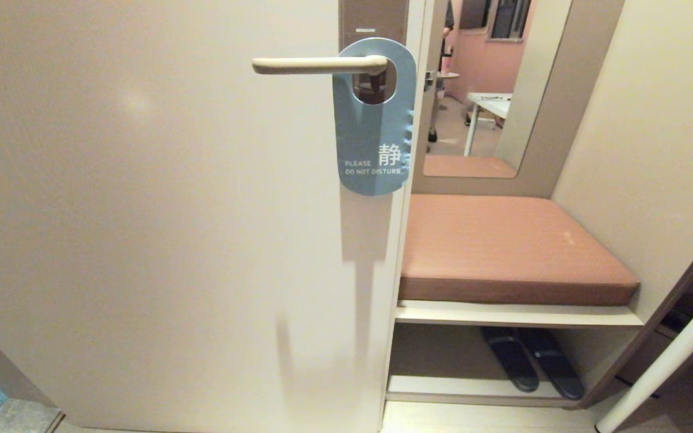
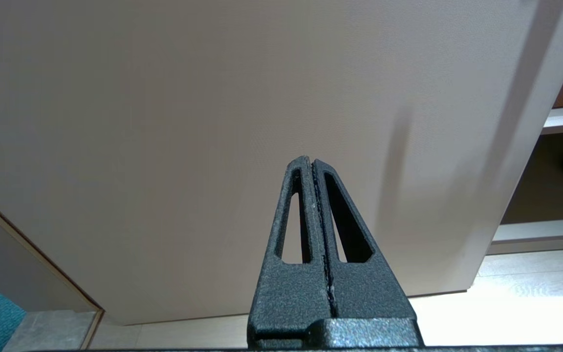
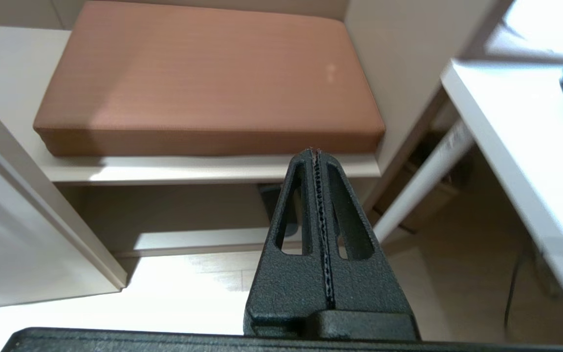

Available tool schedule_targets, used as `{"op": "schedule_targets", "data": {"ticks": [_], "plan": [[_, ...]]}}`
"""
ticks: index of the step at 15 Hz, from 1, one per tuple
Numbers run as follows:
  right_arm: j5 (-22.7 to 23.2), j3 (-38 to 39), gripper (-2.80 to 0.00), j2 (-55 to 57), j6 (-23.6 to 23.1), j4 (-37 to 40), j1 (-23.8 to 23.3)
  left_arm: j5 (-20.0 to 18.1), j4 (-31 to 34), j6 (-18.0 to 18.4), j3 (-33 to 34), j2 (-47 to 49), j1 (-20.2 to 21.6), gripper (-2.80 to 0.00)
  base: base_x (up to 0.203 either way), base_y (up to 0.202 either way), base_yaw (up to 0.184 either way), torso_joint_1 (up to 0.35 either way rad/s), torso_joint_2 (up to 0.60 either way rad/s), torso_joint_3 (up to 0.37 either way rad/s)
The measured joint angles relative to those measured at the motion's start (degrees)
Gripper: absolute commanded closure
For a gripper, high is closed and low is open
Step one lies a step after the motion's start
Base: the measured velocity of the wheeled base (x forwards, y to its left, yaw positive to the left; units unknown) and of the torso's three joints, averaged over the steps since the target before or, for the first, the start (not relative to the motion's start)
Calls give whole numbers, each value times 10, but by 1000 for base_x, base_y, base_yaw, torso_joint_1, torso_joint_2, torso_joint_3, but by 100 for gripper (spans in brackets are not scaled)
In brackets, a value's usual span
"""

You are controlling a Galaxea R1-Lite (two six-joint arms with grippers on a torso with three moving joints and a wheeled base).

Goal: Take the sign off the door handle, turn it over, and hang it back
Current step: Take down the sign

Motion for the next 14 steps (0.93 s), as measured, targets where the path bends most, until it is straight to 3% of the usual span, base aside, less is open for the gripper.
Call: {"op": "schedule_targets", "data": {"ticks": [5, 10, 12, 14], "plan": [[9, -90, 0, 133, -40, 1, 45, 0, 0, 0, 0, 0, 0, 0, 0, 0, 0, 0, 0, 0], [15, -107, 0, 194, -14, -13, 145, 0, 0, 0, 0, 0, 0, 0, 0, 0, 0, 0, 0, 0], [46, -109, 0, 212, -11, -37, 173, 0, 0, 0, 0, 0, 0, 0, 0, 0, 0, 0, 0, 0], [112, -110, 0, 227, -12, -60, 182, 0, 0, 0, 0, 0, 0, 0, 0, 0, 0, 0, 0, 0]]}}
